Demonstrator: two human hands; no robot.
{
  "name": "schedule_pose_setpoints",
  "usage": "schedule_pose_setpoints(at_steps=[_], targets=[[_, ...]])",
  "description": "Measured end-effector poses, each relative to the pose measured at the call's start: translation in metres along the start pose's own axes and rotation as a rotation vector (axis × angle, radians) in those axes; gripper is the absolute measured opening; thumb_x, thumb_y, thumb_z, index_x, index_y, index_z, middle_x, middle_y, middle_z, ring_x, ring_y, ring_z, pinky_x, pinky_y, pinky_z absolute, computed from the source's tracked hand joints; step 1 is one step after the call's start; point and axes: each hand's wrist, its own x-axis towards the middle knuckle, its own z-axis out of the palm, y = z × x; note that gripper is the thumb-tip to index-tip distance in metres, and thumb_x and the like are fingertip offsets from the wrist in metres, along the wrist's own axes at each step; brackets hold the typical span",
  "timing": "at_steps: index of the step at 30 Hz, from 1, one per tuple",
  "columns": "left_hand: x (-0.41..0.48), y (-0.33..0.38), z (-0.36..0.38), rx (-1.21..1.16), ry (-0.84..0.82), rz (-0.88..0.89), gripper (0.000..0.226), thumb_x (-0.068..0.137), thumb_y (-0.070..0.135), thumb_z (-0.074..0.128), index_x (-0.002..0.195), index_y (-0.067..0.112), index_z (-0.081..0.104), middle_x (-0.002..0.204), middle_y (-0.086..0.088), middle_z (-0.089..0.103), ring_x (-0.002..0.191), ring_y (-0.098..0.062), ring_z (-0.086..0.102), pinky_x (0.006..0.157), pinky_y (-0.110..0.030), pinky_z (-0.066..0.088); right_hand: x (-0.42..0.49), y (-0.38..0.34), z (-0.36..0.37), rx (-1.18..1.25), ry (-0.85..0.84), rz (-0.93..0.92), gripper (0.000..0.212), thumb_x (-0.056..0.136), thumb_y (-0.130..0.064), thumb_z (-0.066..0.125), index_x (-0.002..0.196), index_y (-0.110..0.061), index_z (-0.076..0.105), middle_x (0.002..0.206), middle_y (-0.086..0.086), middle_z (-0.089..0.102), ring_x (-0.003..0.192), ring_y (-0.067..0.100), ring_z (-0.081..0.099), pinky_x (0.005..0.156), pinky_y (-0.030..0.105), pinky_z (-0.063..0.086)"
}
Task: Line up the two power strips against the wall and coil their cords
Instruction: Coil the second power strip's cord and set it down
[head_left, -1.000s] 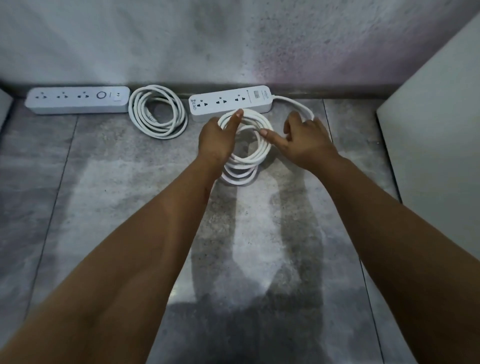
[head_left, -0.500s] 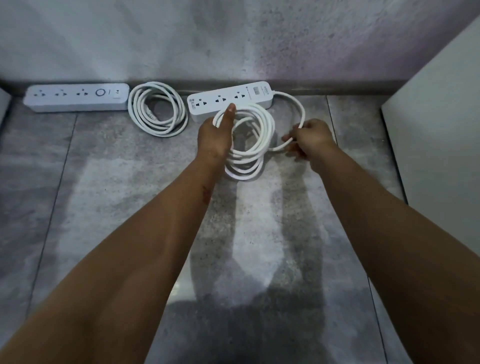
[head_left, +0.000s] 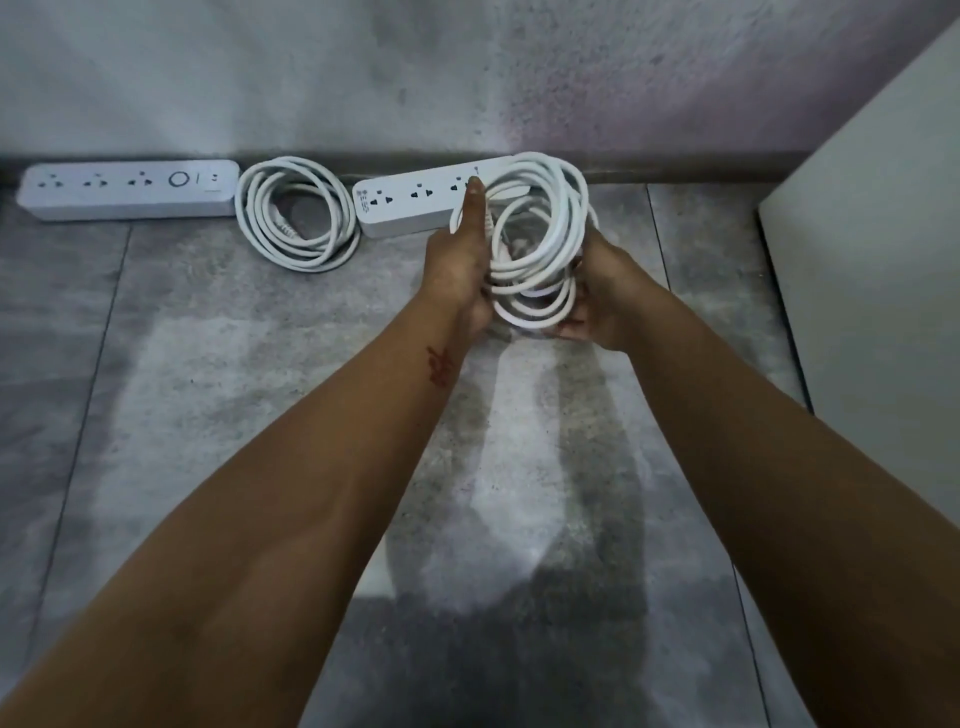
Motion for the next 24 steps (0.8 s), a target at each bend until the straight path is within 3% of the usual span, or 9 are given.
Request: schedule_pose_setpoints(at_steps=[2,5,8,10,13,19,24], targets=[[0.002,-0.001,0.000,0.041,-0.004,0.032,0.044,0.096,0.041,0.058,0.107,0.000,0.068,0.098,-0.022,0.074,0.088,-0.037,0.073,0.078,-0.051,0.060,-0.003,-0.005,0.003,0.147,-0.140,0.043,0.083,0.087,-0.079,0.025,0.118,-0.014,0.066,0.105,0.014,0.074,0.094,0.029,0.073,0.080,0.048,0.059],[0.007,-0.002,-0.004,0.180,0.034,0.120,0.041,0.091,0.044,0.062,0.104,0.006,0.071,0.098,-0.014,0.075,0.090,-0.032,0.073,0.086,-0.050,0.058,-0.004,-0.012,0.008,0.245,-0.170,0.061,0.097,0.082,-0.084,0.019,0.117,-0.008,0.067,0.105,0.017,0.074,0.093,0.032,0.073,0.082,0.049,0.058],[0.008,-0.001,-0.009,0.321,0.048,0.226,0.036,0.092,0.041,0.061,0.107,0.009,0.071,0.103,-0.006,0.075,0.094,-0.024,0.071,0.091,-0.044,0.056,-0.007,-0.013,0.013,0.171,-0.151,-0.002,0.070,0.087,-0.070,0.046,0.109,-0.007,0.068,0.084,0.010,0.075,0.077,0.025,0.074,0.076,0.041,0.060],[0.007,0.000,-0.011,0.396,0.029,0.257,0.032,0.095,0.038,0.058,0.107,0.011,0.071,0.105,-0.004,0.074,0.095,-0.021,0.070,0.092,-0.041,0.055,-0.004,-0.009,0.013,0.099,-0.089,-0.021,0.041,0.088,-0.040,0.068,0.107,-0.004,0.067,0.084,0.013,0.072,0.074,0.027,0.073,0.069,0.040,0.060],[0.008,0.002,-0.016,0.479,-0.032,0.238,0.036,0.096,0.041,0.057,0.113,0.013,0.070,0.107,-0.004,0.074,0.097,-0.021,0.070,0.094,-0.043,0.054,-0.002,-0.004,0.013,0.070,0.027,-0.082,0.009,0.090,-0.005,0.064,0.097,0.000,0.065,0.076,0.018,0.067,0.065,0.027,0.069,0.061,0.037,0.059],[0.010,0.011,-0.018,0.646,-0.156,0.264,0.039,0.098,0.046,0.050,0.124,0.021,0.065,0.119,0.003,0.069,0.107,-0.015,0.065,0.102,-0.039,0.048,0.003,-0.001,0.016,0.115,0.099,-0.128,0.009,0.093,0.001,0.053,0.093,-0.002,0.062,0.084,0.020,0.064,0.078,0.028,0.067,0.081,0.045,0.056],[0.011,0.014,-0.024,0.756,-0.207,0.253,0.057,0.093,0.061,0.044,0.130,0.023,0.062,0.126,0.005,0.066,0.113,-0.014,0.063,0.106,-0.040,0.045,0.003,-0.001,0.018,0.107,0.168,-0.124,0.019,0.095,0.000,0.050,0.112,0.002,0.059,0.075,0.014,0.061,0.059,0.019,0.064,0.064,0.032,0.058]])
